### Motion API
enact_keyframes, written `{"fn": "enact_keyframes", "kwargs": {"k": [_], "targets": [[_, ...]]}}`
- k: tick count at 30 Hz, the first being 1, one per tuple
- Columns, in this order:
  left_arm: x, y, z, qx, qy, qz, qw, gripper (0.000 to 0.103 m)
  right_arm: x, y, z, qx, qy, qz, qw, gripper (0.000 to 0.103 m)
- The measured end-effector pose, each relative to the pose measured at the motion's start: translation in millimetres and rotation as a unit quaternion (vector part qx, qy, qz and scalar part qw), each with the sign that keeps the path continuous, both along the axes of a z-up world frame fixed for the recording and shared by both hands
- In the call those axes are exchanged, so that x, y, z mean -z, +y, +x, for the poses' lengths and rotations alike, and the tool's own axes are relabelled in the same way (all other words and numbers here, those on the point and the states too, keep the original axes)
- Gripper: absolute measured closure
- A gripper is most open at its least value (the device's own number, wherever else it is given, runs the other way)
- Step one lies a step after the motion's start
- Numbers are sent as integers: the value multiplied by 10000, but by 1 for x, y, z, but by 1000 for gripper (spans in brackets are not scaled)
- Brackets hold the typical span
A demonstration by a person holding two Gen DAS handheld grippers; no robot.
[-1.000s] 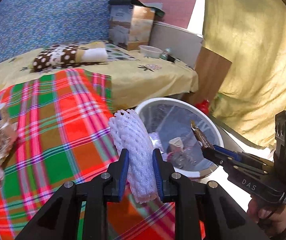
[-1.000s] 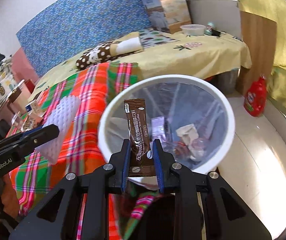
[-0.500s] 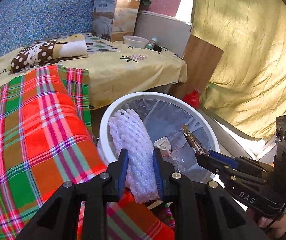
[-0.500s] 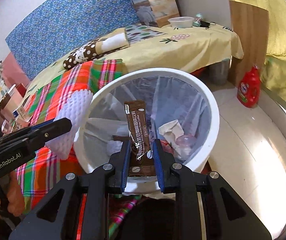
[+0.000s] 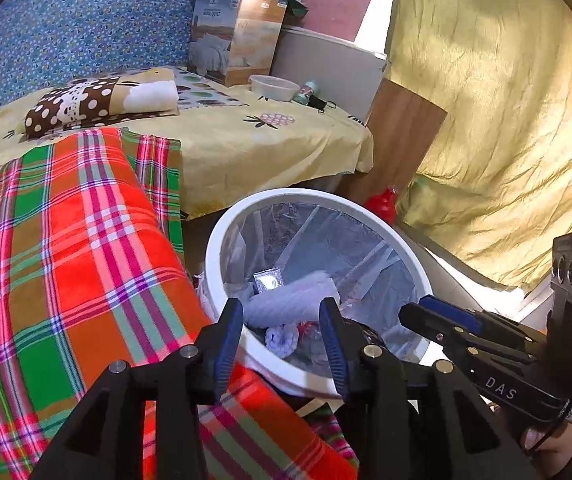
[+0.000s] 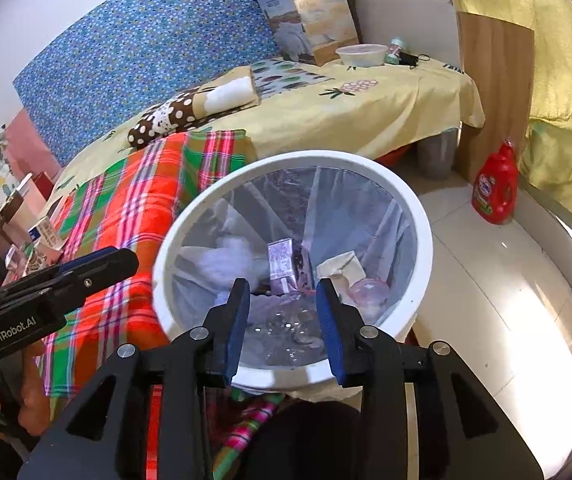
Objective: Collect trash
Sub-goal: 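Carry the foam net and brown wrapper over the bin and open both tools, then move both open tools back from the bin to the remaining trash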
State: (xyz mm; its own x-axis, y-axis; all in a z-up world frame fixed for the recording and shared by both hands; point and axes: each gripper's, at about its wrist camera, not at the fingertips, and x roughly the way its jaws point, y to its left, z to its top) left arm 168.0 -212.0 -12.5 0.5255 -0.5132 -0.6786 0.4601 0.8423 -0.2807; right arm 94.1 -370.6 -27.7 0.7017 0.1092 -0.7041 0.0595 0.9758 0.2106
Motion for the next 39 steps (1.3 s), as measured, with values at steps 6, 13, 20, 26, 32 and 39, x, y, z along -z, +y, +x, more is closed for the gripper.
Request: {"fn": "enact_keyframes", "kwargs": {"k": [6, 13, 20, 26, 32, 39], "targets": [[-6, 24, -16, -217, -26, -75, 9997, 63, -8, 15, -5, -246, -120, 0, 9996, 66], [-12, 55, -35, -505, -80, -114, 9986, 63, -16, 39, -11, -617, -298, 40, 9976, 66], [-15, 85, -51, -783, -112, -51, 9969, 63, -16, 63, -14, -911, -289, 32, 9954, 66], [-13, 112, -63, -1096, -137, 24, 9939, 63, -18, 83, -15, -1161, -285, 130, 9927, 66], [-11, 136, -70, -1365, -133, 71, 9905, 63, -15, 99, -12, -1343, -173, 170, 9906, 66], [-10, 162, -78, -1735, -171, 206, 9845, 63, -17, 123, -10, -1591, -113, 144, 9871, 66]]}}
